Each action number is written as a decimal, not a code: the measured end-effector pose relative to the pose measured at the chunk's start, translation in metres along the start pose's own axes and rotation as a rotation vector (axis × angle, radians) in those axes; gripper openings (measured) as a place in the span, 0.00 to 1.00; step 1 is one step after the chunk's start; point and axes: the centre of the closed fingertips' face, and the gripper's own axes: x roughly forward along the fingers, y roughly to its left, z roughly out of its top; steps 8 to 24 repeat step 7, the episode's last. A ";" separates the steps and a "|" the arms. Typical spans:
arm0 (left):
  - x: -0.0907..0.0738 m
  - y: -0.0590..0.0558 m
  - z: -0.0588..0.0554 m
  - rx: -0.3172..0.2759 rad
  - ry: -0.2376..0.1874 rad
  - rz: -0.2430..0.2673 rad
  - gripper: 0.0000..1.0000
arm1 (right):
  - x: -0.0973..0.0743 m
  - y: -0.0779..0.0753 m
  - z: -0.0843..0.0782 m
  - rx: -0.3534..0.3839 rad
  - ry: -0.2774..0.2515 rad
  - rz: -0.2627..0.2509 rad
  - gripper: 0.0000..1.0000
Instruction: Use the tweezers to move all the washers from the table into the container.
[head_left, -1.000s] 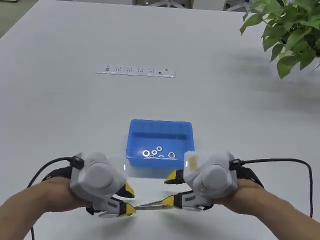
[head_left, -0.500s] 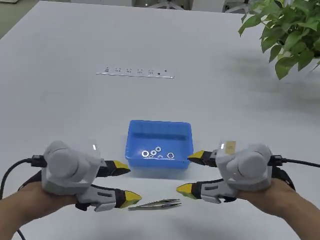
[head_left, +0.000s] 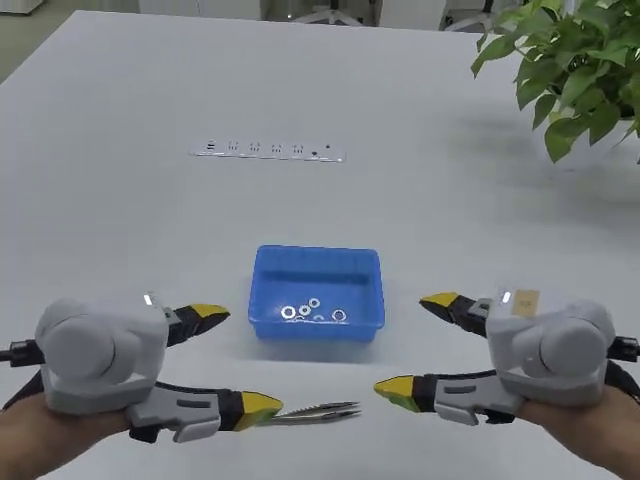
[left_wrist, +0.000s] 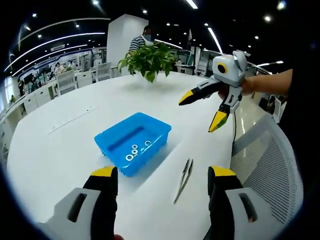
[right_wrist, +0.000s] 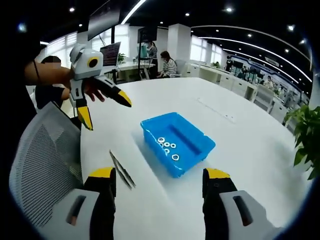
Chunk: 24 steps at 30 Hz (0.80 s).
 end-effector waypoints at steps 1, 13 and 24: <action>-0.001 0.001 -0.001 -0.004 -0.001 0.008 0.81 | -0.002 0.000 0.000 0.010 -0.006 -0.006 0.74; -0.004 -0.001 -0.001 -0.005 -0.019 0.036 0.93 | -0.008 -0.001 -0.004 0.041 -0.009 -0.026 0.85; -0.004 -0.001 -0.001 -0.005 -0.019 0.036 0.93 | -0.008 -0.001 -0.004 0.041 -0.009 -0.026 0.85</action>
